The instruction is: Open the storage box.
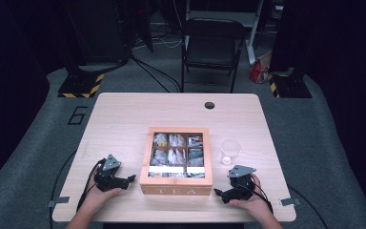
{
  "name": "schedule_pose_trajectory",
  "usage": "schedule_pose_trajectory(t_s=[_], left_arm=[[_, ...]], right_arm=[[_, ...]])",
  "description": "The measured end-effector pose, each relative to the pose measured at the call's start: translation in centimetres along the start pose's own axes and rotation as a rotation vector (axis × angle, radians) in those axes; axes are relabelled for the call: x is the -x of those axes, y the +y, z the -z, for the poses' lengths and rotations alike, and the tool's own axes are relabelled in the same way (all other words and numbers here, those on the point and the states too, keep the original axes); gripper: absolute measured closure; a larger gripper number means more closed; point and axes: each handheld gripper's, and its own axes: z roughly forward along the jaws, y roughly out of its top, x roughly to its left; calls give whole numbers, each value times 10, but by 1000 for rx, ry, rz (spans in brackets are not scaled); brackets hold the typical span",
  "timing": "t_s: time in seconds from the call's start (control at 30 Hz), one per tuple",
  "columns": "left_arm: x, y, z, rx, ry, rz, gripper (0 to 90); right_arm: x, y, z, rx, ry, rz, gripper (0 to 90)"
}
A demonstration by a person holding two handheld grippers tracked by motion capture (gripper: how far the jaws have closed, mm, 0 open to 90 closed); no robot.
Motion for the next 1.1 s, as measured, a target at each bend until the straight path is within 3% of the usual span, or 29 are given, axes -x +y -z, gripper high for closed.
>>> schedule_pose_trajectory(t_s=[0.73, 0.97, 1.1], left_arm=[[-2, 0, 1, -11, -12, -3, 148], [-4, 0, 1, 7, -17, 18, 157], [-1, 1, 2, -5, 8, 14, 184]], right_arm=[[-4, 0, -1, -1, -18, -10, 4], [-6, 1, 3, -15, -3, -7, 78], [-7, 3, 6, -28, 2, -10, 143]])
